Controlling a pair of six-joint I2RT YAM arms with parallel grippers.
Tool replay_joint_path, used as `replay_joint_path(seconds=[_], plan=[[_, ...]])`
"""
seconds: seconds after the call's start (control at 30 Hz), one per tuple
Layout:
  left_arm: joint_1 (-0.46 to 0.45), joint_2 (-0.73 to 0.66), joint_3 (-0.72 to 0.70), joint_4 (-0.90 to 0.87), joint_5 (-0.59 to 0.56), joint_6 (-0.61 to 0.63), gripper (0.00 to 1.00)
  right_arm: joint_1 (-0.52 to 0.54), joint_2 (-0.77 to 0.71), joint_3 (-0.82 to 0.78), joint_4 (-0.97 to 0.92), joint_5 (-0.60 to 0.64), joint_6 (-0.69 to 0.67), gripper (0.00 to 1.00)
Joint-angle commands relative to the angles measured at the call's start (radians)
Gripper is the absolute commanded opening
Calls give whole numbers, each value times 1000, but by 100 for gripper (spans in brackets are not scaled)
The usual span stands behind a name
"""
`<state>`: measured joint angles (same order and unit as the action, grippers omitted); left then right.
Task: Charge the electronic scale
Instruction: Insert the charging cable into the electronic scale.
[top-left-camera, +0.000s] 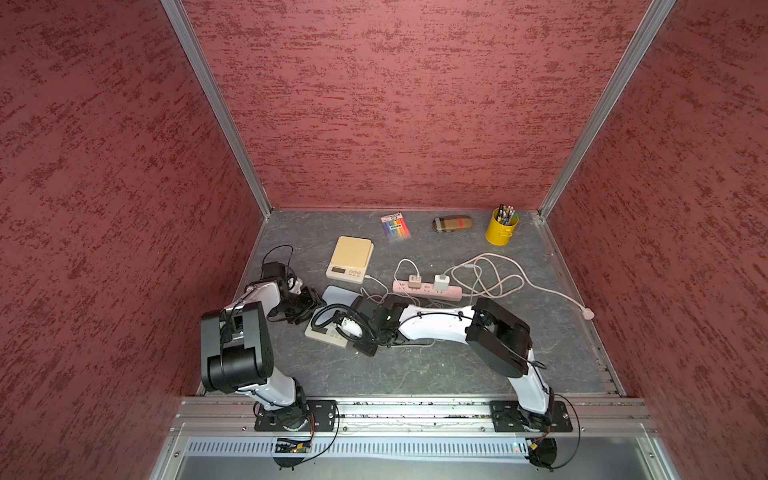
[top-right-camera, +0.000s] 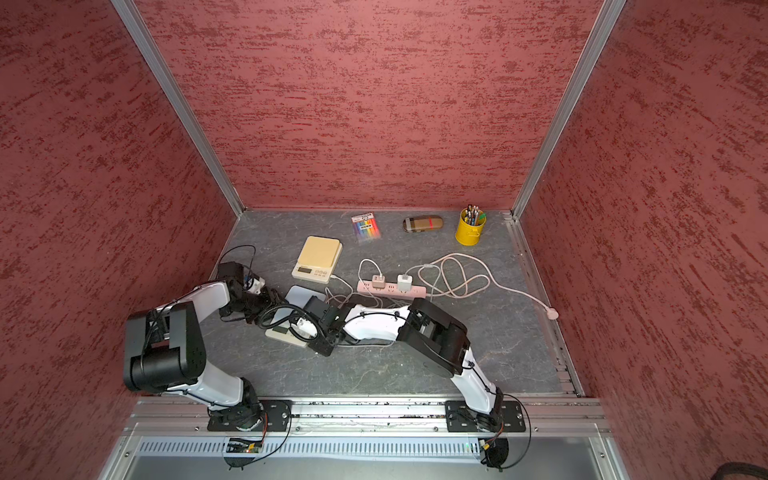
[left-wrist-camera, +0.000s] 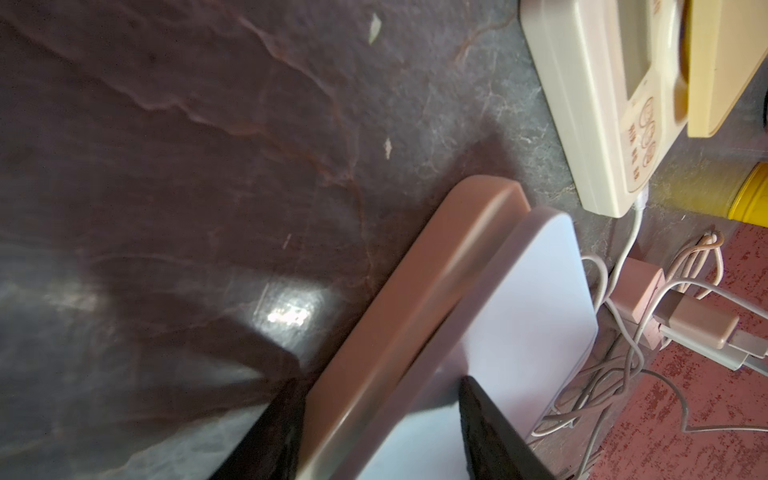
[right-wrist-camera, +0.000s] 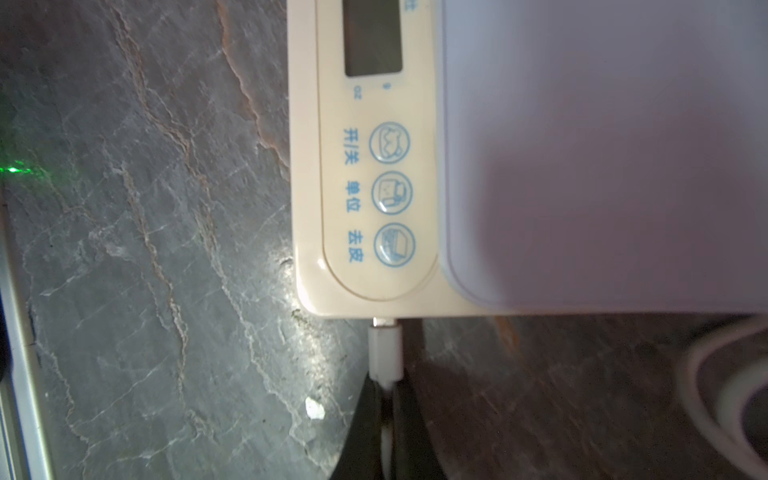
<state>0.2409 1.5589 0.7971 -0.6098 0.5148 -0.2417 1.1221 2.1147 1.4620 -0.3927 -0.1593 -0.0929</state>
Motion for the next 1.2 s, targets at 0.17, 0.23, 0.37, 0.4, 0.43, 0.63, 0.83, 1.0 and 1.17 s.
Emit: replay_joint_path(seconds=[0.17,0.23,0.37,0.4,0.43,0.63,0.83,1.0,1.17], plan=[[-55,-36,-86,-49,71,-114,57,-16,58,125,22,53,90,0],[-59,-50,-102,-42,64,-131,56,-24,56,137,23,58,121,0],[-62,-81,-129,-32,42,-167,55,-40,38,139,29,69,189,0],[-63,-85,-134,-28,40,-176,54,-44,35,139,30,69,204,0],[-66,-90,-140,-23,40,-184,54,-47,30,137,31,68,219,0],[-111,-109,-168,1,35,-228,53,-53,12,140,29,37,243,0],[-148,-143,-197,18,1,-256,52,-56,5,187,-13,-9,237,0],[-171,-158,-227,49,2,-281,52,-76,28,245,-55,-97,261,0],[-209,-163,-253,82,8,-314,51,-81,71,312,-106,-97,251,0]])
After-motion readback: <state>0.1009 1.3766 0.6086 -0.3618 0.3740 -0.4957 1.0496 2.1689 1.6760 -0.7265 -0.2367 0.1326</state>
